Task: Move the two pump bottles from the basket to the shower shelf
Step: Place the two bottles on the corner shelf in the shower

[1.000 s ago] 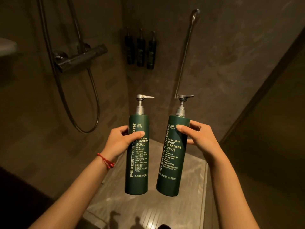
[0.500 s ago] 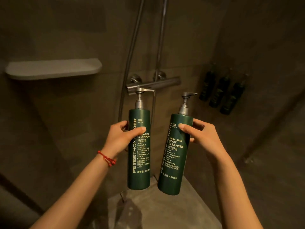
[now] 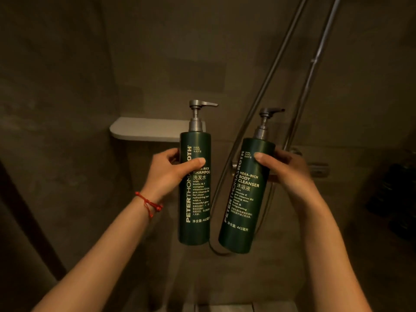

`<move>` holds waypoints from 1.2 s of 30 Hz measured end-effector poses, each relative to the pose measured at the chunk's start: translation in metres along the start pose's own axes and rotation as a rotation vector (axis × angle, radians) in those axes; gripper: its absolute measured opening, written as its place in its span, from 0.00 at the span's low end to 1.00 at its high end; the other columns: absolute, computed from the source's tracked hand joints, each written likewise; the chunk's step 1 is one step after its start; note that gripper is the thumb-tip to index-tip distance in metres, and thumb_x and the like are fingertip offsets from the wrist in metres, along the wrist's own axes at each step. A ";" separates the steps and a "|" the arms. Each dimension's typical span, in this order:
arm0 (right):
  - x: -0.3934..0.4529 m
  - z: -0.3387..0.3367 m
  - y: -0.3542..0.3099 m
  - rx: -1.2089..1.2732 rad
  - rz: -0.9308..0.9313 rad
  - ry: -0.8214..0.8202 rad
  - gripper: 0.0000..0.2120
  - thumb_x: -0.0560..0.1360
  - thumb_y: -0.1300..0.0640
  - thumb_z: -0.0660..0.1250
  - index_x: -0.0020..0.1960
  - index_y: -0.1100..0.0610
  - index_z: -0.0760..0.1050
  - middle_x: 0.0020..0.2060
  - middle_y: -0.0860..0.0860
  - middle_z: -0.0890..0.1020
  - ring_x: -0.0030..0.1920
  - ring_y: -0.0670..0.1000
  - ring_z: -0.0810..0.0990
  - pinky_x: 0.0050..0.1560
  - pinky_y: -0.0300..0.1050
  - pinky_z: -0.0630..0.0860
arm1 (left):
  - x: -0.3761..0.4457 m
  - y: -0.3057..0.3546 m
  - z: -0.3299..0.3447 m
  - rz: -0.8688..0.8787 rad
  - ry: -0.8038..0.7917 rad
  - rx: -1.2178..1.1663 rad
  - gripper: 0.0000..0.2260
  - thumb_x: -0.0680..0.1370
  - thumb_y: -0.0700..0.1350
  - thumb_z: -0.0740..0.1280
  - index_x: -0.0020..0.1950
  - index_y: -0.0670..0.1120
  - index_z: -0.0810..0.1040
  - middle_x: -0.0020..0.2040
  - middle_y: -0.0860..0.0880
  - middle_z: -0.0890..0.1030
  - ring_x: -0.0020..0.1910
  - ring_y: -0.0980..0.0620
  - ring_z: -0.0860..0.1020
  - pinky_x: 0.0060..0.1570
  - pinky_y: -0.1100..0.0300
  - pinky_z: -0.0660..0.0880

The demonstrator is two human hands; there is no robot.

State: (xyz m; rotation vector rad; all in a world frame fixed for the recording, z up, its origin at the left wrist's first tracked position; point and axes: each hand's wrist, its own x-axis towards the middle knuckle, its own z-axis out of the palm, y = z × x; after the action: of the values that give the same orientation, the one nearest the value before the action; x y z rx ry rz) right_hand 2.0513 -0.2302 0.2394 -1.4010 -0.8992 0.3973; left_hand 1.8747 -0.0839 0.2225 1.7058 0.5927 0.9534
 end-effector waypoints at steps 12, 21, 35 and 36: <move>0.115 0.059 -0.051 0.043 -0.231 -0.083 0.14 0.65 0.51 0.72 0.50 0.51 0.77 0.44 0.46 0.82 0.39 0.39 0.82 0.32 0.29 0.75 | 0.104 0.047 -0.053 0.215 0.215 -0.026 0.15 0.63 0.50 0.73 0.47 0.51 0.76 0.44 0.55 0.80 0.41 0.61 0.78 0.35 0.68 0.72; 0.178 0.085 -0.075 0.082 -0.344 -0.122 0.18 0.65 0.50 0.72 0.54 0.53 0.76 0.46 0.46 0.81 0.40 0.38 0.82 0.32 0.30 0.75 | 0.156 0.062 -0.075 0.285 0.340 -0.011 0.17 0.62 0.48 0.75 0.48 0.50 0.76 0.45 0.54 0.78 0.44 0.58 0.77 0.37 0.64 0.71; 0.222 0.118 -0.060 0.103 -0.427 -0.215 0.14 0.65 0.55 0.73 0.49 0.46 0.77 0.47 0.45 0.82 0.45 0.42 0.82 0.38 0.31 0.76 | 0.187 0.038 -0.091 0.315 0.495 0.065 0.22 0.60 0.49 0.76 0.51 0.50 0.75 0.42 0.58 0.77 0.41 0.62 0.76 0.36 0.65 0.71; 0.222 0.119 -0.060 0.104 -0.434 -0.217 0.14 0.65 0.55 0.73 0.49 0.45 0.77 0.46 0.44 0.82 0.44 0.41 0.82 0.37 0.31 0.76 | 0.189 0.036 -0.093 0.317 0.495 0.069 0.21 0.60 0.49 0.76 0.51 0.51 0.75 0.42 0.58 0.77 0.41 0.62 0.76 0.36 0.65 0.71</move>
State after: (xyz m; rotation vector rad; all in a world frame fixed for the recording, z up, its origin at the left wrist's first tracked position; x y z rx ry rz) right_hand 2.0866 -0.0003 0.3542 -1.0431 -1.3084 0.2613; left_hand 1.9018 0.0998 0.3278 1.6574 0.6891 1.6236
